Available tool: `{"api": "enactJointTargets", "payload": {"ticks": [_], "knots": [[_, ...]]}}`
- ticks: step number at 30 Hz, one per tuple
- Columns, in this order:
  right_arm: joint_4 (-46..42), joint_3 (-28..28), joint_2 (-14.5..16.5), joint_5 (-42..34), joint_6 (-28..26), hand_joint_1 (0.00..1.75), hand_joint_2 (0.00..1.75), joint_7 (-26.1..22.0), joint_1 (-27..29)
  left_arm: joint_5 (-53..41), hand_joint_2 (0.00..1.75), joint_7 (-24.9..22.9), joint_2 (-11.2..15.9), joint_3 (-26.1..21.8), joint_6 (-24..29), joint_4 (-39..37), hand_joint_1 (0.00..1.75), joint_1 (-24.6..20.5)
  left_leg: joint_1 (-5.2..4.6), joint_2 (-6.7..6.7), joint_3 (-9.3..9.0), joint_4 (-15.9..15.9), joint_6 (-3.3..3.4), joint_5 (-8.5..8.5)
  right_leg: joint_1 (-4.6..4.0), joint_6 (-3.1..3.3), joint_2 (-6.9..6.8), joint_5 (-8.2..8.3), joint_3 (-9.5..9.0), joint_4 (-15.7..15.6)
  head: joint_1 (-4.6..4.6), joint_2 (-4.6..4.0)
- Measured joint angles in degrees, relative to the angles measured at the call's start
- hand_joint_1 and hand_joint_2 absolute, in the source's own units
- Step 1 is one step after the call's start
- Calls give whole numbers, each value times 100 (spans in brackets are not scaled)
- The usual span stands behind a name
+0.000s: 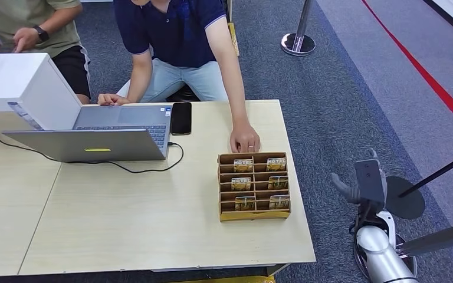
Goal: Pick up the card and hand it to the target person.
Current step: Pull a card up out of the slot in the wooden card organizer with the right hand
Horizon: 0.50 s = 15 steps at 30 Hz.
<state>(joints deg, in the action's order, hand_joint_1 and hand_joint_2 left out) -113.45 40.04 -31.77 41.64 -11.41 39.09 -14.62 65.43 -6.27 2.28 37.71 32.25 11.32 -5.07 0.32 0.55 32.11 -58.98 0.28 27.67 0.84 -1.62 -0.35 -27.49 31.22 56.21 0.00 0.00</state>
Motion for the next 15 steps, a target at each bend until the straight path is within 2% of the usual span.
{"api": "enactJointTargets", "payload": {"ticks": [15], "knots": [[257, 409, 225, 142, 242, 0, 175, -140, -393, 66, 0, 139, 49, -35, -70, 1, 0, 6, 1, 0, -2, 1, -1, 2, 0, -1, 1, -2, -2, 1, 0, 0]]}}
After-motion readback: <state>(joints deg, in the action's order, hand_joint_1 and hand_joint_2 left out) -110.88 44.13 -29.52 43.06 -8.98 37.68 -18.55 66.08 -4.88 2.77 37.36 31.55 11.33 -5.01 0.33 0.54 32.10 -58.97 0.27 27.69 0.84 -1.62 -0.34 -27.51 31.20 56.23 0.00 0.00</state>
